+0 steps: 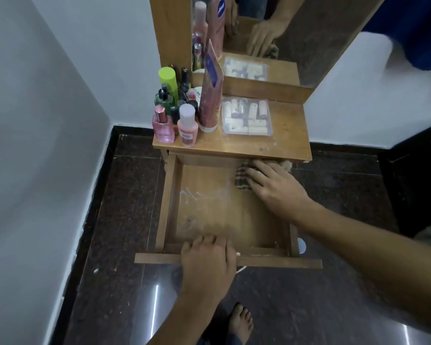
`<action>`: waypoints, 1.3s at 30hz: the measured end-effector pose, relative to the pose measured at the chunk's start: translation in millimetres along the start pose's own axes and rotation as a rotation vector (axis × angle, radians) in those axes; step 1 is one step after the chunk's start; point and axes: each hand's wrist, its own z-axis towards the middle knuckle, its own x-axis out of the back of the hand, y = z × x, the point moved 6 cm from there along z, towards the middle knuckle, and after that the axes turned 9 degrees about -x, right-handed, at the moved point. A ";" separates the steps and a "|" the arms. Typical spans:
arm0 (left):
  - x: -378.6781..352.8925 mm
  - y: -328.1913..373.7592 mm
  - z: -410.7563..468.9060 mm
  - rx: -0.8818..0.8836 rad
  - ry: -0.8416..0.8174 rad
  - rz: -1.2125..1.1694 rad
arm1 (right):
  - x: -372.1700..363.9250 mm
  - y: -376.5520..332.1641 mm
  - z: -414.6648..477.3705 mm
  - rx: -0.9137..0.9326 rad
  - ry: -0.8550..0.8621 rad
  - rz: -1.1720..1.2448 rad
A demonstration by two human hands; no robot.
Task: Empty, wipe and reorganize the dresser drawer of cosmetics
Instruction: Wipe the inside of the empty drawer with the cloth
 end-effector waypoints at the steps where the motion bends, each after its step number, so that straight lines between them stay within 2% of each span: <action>1: -0.1 -0.5 0.1 0.002 0.002 -0.004 | -8.0 0.5 7.4 0.088 -0.061 -0.107; 4: -0.8 -1.4 0.3 -0.032 0.052 0.014 | -41.0 6.0 16.2 0.210 -0.363 -0.259; 6: -1.3 -0.5 0.1 -0.071 0.097 0.041 | -56.9 16.1 14.0 0.177 -0.522 -0.311; 9: -5.3 -1.0 0.8 -0.099 0.124 0.072 | -64.9 26.9 3.5 0.118 -0.644 -0.378; 13: -11.5 -2.2 3.3 -0.140 0.124 0.106 | -60.4 21.2 3.1 0.019 -0.706 -0.356; 21: -10.2 -3.5 3.6 -0.149 0.112 0.137 | -45.9 -2.1 -7.4 0.036 -0.813 -0.439; 29: -11.1 -4.4 2.8 -0.131 0.125 0.142 | -39.0 -28.1 -39.2 0.122 -0.919 -0.351; 39: -13.6 -3.2 2.7 -0.081 0.066 0.146 | -38.8 -51.3 -62.4 0.091 -1.068 -0.176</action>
